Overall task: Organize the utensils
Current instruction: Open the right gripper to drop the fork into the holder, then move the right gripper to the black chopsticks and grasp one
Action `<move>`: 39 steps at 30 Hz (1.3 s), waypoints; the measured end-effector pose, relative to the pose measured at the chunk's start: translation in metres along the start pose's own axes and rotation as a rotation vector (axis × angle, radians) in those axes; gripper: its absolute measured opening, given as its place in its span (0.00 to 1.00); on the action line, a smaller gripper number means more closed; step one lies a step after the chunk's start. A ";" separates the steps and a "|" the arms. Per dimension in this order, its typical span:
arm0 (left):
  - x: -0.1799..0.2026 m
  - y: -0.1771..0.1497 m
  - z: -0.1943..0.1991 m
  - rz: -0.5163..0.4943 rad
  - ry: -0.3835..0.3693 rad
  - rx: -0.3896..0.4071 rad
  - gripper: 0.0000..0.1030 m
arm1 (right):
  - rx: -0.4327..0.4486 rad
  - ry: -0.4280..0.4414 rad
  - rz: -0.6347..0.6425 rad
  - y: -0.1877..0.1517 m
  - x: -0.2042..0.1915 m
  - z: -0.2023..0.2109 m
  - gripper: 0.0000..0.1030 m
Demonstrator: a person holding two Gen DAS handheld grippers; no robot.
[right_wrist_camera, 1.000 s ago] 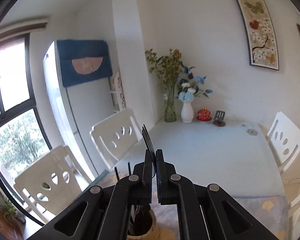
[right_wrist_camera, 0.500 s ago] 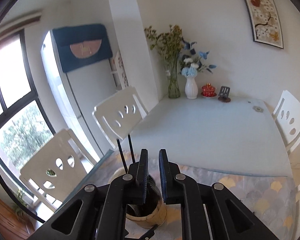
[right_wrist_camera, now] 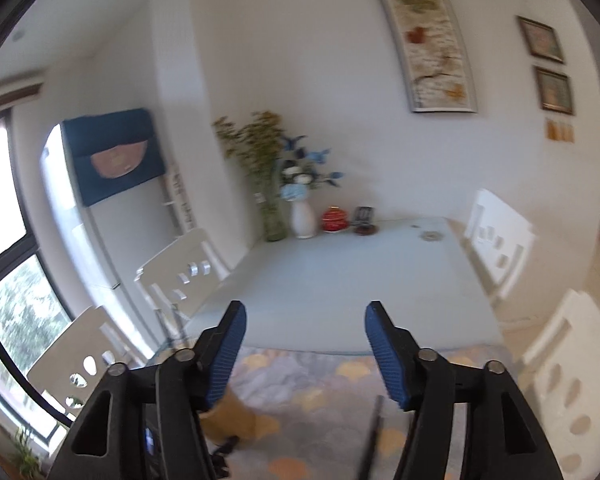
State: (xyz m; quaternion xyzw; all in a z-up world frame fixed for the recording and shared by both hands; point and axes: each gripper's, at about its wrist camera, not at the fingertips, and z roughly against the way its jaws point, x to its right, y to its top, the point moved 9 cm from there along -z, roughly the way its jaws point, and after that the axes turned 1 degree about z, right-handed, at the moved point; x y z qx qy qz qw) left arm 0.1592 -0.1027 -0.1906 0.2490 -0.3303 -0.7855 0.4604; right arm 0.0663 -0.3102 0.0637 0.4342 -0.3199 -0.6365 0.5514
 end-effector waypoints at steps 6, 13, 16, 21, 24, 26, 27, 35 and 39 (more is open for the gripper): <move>0.004 0.000 -0.003 -0.010 0.006 -0.009 0.92 | -0.155 -0.127 -0.087 -0.040 0.061 -0.007 0.66; 0.006 0.002 -0.003 -0.013 0.009 0.001 0.92 | -0.599 -0.214 -0.130 -0.148 0.109 -0.069 0.63; 0.004 0.001 -0.002 -0.010 0.005 0.005 0.92 | -0.731 -0.212 -0.136 -0.188 0.118 -0.085 0.55; 0.002 0.000 0.001 -0.005 -0.002 0.013 0.92 | -0.834 -0.232 -0.066 -0.227 0.120 -0.099 0.54; 0.000 -0.001 0.002 -0.002 -0.005 0.015 0.92 | -0.873 -0.244 -0.046 -0.237 0.122 -0.108 0.52; -0.001 -0.002 0.003 -0.001 -0.006 0.018 0.92 | -0.883 -0.257 -0.037 -0.241 0.124 -0.112 0.49; -0.001 -0.001 0.003 -0.002 -0.007 0.019 0.92 | -0.887 -0.265 -0.030 -0.242 0.125 -0.113 0.48; -0.005 -0.003 0.009 0.002 -0.019 0.036 0.92 | -0.906 -0.292 -0.005 -0.248 0.127 -0.119 0.40; -0.007 -0.003 0.010 0.011 -0.033 0.039 0.92 | -0.905 -0.286 0.025 -0.250 0.123 -0.122 0.29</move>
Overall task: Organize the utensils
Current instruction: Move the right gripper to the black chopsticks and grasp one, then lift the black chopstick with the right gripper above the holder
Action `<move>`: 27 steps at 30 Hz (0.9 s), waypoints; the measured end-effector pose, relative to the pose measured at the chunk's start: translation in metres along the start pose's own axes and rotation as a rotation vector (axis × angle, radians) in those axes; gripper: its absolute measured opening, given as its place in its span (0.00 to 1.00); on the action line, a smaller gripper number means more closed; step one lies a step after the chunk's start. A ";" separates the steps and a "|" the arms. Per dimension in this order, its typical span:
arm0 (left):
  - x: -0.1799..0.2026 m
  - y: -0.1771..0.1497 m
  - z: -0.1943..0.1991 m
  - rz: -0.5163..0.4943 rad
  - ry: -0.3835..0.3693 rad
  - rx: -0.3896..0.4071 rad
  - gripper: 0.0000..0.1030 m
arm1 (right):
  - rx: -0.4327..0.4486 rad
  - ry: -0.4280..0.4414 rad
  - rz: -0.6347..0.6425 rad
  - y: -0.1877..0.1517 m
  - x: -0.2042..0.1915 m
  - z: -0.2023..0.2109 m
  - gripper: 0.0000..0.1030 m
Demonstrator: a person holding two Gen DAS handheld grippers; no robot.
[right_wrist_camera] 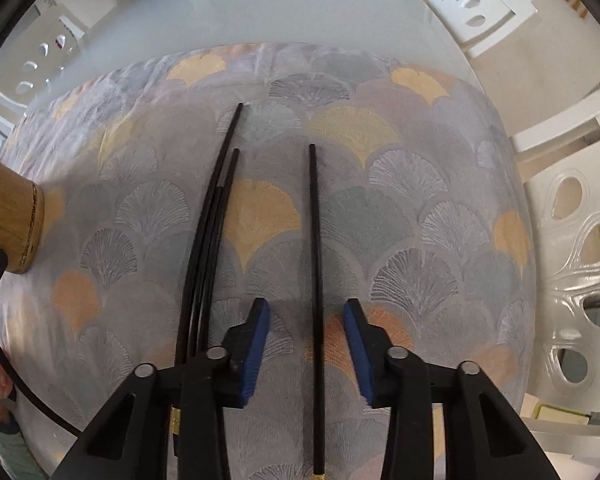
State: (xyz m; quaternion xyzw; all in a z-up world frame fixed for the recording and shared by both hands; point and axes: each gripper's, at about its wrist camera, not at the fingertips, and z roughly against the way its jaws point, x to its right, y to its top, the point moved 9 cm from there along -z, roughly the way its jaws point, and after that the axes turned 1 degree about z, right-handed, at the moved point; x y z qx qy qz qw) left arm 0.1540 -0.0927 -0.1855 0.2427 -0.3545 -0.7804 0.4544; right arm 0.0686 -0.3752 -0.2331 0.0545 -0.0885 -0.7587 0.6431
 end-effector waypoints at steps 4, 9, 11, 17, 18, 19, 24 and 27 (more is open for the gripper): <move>0.000 0.000 -0.001 0.001 -0.003 0.000 0.92 | 0.007 0.008 0.018 -0.001 -0.009 0.002 0.07; 0.000 0.000 0.001 0.001 -0.009 0.001 0.92 | 0.027 -0.016 0.047 0.001 -0.015 0.004 0.05; 0.000 0.000 0.001 0.001 -0.008 0.001 0.92 | 0.031 -0.008 0.038 -0.002 -0.015 0.006 0.05; 0.000 0.000 0.001 0.002 -0.008 0.001 0.92 | 0.073 0.031 0.010 -0.002 -0.012 0.019 0.05; 0.000 0.000 0.001 0.001 -0.008 0.001 0.92 | 0.083 0.035 0.013 -0.003 -0.012 0.023 0.05; 0.000 0.000 0.001 0.001 -0.008 0.001 0.92 | 0.091 0.038 0.014 0.000 -0.012 0.025 0.05; 0.000 -0.001 0.001 -0.002 -0.004 0.001 0.92 | 0.130 0.040 0.026 -0.001 -0.013 0.039 0.05; 0.000 -0.002 0.001 -0.008 0.000 0.001 0.92 | 0.146 0.052 0.024 0.002 -0.015 0.043 0.05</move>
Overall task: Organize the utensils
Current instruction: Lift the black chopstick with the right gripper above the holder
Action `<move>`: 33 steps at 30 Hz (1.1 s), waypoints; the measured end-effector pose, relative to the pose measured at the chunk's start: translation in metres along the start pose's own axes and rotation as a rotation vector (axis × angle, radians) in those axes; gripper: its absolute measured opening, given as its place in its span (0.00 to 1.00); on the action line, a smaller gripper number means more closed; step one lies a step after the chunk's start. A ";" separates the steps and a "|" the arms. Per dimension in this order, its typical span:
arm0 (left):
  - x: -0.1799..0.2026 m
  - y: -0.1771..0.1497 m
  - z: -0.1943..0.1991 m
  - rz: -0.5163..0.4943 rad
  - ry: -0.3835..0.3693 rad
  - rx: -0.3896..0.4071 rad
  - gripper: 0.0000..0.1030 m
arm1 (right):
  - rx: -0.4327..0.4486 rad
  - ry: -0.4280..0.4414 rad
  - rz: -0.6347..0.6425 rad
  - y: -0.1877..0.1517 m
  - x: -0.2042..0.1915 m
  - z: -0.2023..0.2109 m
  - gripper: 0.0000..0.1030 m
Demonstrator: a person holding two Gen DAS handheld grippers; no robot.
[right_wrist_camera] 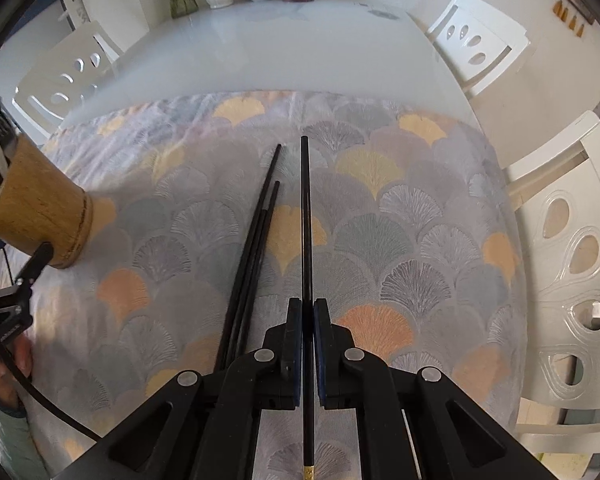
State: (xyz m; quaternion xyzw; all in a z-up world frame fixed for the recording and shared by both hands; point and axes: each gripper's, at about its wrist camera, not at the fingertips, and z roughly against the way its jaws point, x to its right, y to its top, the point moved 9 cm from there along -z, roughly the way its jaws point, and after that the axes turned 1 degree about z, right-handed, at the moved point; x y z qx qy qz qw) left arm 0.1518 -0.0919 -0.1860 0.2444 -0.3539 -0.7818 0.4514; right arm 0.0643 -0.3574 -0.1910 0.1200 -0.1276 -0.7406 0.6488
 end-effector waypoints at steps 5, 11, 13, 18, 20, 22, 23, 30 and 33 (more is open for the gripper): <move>0.001 0.000 0.000 -0.003 0.002 0.000 0.92 | 0.074 0.011 0.017 0.003 -0.009 0.025 0.05; 0.004 0.001 -0.001 -0.004 0.003 -0.001 0.92 | 0.237 0.020 0.047 0.018 -0.025 0.070 0.05; 0.004 0.001 -0.001 -0.004 0.003 -0.001 0.92 | 0.320 0.052 0.039 0.031 -0.034 0.092 0.05; 0.004 0.001 -0.001 -0.002 0.001 0.000 0.92 | 0.556 0.104 0.026 0.076 -0.059 0.154 0.05; 0.004 0.001 -0.001 -0.003 0.002 0.000 0.92 | 0.646 0.122 0.034 0.096 -0.071 0.182 0.05; 0.004 0.001 -0.001 -0.003 0.001 0.000 0.92 | 0.708 0.151 0.043 0.113 -0.084 0.206 0.05; 0.004 0.001 -0.001 -0.002 0.000 0.000 0.92 | 0.731 0.175 0.045 0.120 -0.091 0.217 0.05; 0.004 0.001 -0.001 0.001 -0.003 0.001 0.92 | 0.829 0.308 0.092 0.146 -0.141 0.271 0.05; 0.004 0.001 -0.001 -0.001 -0.001 0.001 0.92 | 0.832 0.331 0.126 0.146 -0.162 0.277 0.05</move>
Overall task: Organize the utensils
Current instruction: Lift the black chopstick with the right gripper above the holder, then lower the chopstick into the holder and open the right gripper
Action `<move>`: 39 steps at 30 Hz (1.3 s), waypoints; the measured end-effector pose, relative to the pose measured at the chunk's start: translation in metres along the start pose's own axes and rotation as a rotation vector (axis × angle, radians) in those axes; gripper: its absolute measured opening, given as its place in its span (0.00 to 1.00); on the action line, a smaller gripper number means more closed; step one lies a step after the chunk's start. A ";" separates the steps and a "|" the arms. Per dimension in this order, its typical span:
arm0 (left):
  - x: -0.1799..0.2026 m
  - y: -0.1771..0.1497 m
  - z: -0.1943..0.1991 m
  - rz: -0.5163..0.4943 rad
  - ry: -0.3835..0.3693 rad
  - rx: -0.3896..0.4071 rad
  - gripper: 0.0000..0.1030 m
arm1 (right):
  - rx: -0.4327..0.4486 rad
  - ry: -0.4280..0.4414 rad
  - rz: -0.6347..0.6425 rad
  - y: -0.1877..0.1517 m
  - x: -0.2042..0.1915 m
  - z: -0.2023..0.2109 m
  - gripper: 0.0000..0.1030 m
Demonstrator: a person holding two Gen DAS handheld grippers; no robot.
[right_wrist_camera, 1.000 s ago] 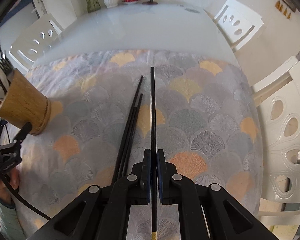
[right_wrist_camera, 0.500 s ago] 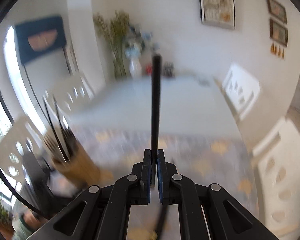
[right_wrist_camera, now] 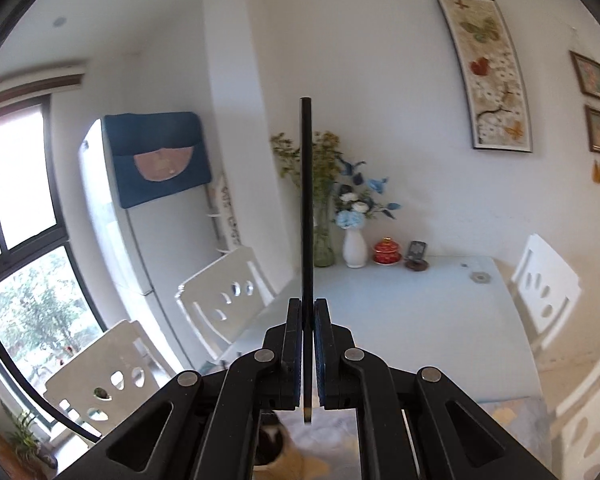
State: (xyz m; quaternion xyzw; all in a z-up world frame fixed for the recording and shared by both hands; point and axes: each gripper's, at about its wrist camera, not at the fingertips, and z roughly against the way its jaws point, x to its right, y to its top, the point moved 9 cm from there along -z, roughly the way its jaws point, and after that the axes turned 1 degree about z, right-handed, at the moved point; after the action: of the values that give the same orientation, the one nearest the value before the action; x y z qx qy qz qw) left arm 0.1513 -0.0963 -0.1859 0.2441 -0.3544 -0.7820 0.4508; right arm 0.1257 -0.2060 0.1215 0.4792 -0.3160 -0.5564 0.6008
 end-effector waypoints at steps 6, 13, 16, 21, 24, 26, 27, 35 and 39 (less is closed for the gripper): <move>0.000 0.000 0.000 -0.008 0.011 0.001 0.92 | -0.041 0.054 0.017 -0.011 -0.020 -0.012 0.05; 0.000 0.000 0.000 -0.009 0.011 0.001 0.92 | -0.121 0.110 0.010 -0.039 -0.037 -0.035 0.05; 0.000 0.000 0.000 -0.009 0.011 0.001 0.92 | -0.162 0.113 0.021 -0.056 -0.044 -0.047 0.05; 0.000 0.000 0.000 -0.011 0.013 0.000 0.92 | -0.191 0.112 0.036 -0.071 -0.049 -0.056 0.05; 0.000 0.000 0.000 -0.011 0.013 0.000 0.92 | -0.201 0.111 0.032 -0.075 -0.048 -0.058 0.05; 0.000 0.000 0.000 -0.011 0.013 0.001 0.92 | -0.208 0.107 0.028 -0.077 -0.047 -0.061 0.05; 0.000 0.000 0.000 -0.011 0.013 0.000 0.92 | -0.211 0.102 0.025 -0.079 -0.046 -0.061 0.05; -0.001 0.000 0.000 -0.012 0.016 0.000 0.92 | -0.228 0.101 0.006 -0.089 -0.039 -0.064 0.05; -0.001 0.000 -0.001 -0.013 0.016 -0.001 0.92 | -0.254 0.115 0.022 -0.092 -0.043 -0.067 0.05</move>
State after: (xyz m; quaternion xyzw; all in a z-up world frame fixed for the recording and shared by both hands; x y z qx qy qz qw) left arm 0.1524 -0.0954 -0.1862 0.2525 -0.3489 -0.7830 0.4488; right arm 0.1452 -0.1415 0.0196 0.4270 -0.2133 -0.5568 0.6799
